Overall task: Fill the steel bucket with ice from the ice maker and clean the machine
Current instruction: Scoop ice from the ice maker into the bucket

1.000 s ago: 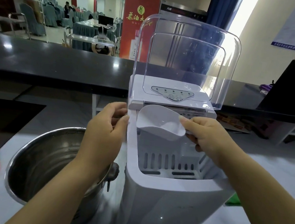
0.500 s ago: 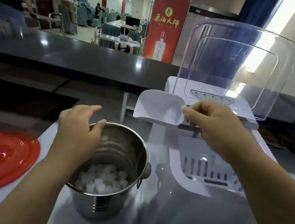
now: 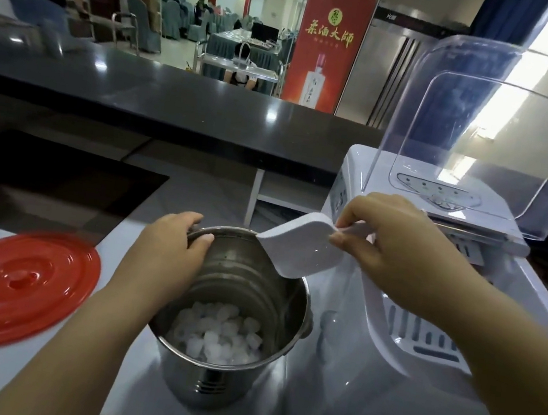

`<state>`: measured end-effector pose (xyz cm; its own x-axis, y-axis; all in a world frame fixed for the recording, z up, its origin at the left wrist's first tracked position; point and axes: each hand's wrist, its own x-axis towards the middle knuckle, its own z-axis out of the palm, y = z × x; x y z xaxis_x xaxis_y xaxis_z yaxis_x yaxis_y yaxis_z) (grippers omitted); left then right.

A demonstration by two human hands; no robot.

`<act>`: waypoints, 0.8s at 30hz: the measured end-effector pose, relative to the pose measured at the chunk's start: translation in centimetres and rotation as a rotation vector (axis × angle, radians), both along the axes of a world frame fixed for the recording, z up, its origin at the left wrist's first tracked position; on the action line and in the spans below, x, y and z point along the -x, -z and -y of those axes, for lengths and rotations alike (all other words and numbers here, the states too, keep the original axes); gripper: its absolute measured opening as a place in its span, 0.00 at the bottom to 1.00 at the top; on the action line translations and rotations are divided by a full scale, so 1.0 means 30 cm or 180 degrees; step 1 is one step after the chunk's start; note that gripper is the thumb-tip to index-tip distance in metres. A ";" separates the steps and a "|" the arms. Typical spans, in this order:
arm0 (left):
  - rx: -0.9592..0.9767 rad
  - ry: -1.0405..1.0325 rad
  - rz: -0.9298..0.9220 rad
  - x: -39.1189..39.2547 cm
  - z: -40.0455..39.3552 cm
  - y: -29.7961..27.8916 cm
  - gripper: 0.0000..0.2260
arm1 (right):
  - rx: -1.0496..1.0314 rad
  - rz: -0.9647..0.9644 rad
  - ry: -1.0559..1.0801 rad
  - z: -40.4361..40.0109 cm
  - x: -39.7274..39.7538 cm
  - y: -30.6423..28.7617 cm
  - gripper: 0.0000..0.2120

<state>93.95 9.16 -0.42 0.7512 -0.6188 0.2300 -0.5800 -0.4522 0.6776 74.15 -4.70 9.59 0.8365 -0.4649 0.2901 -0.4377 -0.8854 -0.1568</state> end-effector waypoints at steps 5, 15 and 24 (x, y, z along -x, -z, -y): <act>0.0244 0.0062 0.0090 0.006 -0.004 -0.012 0.19 | -0.0213 0.0123 0.0060 0.002 0.005 -0.003 0.07; 0.0972 0.0402 0.0126 0.070 0.033 -0.108 0.23 | -0.1013 0.1282 0.0630 0.039 0.099 -0.026 0.14; 0.1251 0.1093 -0.0098 0.235 0.162 -0.222 0.29 | -0.0765 0.1799 0.1057 0.097 0.266 -0.045 0.13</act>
<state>86.89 4.32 6.25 0.5301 -0.7021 0.4754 -0.6274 0.0524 0.7769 66.18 -7.62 10.94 0.3900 -0.7758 0.4960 -0.4729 -0.6310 -0.6150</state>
